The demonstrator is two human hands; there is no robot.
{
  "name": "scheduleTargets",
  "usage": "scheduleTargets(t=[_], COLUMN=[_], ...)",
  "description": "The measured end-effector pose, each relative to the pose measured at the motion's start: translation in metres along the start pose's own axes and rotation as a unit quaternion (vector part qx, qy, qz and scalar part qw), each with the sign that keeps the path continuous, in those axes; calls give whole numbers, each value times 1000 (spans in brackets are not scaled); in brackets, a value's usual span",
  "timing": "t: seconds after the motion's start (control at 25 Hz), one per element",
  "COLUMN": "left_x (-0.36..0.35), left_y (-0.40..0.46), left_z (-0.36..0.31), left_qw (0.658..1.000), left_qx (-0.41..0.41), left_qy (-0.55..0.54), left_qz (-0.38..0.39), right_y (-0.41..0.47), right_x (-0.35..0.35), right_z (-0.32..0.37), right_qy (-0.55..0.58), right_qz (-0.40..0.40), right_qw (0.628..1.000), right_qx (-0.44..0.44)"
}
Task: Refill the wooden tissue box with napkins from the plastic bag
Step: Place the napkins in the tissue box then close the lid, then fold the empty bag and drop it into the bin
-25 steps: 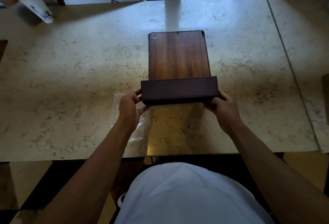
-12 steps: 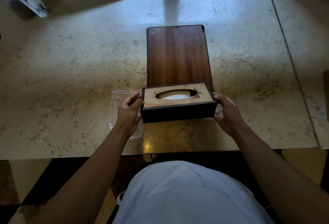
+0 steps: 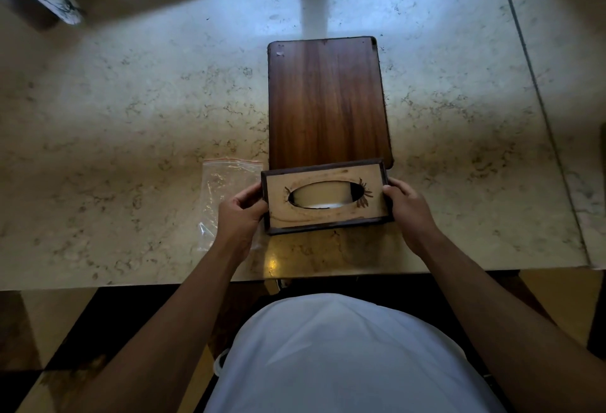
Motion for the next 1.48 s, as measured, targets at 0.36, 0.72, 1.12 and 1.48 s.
scheduleTargets(t=[0.36, 0.72, 1.12, 1.48], left_x=[0, 3, 58, 116], left_y=[-1, 7, -1, -4], left_z=[3, -19, -37, -3], left_qw=[999, 995, 989, 942], left_qx=[-22, 45, -1, 94], left_qy=[45, 89, 105, 273], left_qz=[8, 3, -100, -171], right_y=[0, -7, -22, -2], right_x=[0, -5, -147, -245], right_z=[-2, 17, 85, 92], right_qy=[-70, -185, -420, -573], right_qz=[-15, -52, 78, 192], right_qw=[997, 981, 833, 758], right_qx=[2, 24, 352, 246])
Point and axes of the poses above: each hand's wrist, its own y-axis towards the middle knuckle, its own x-axis out of the back of the hand, z = x × y, the point moved 4 cm from there along y, towards the middle knuckle, and after that the axes turned 8 degrees about z, right-handed, at the moved point
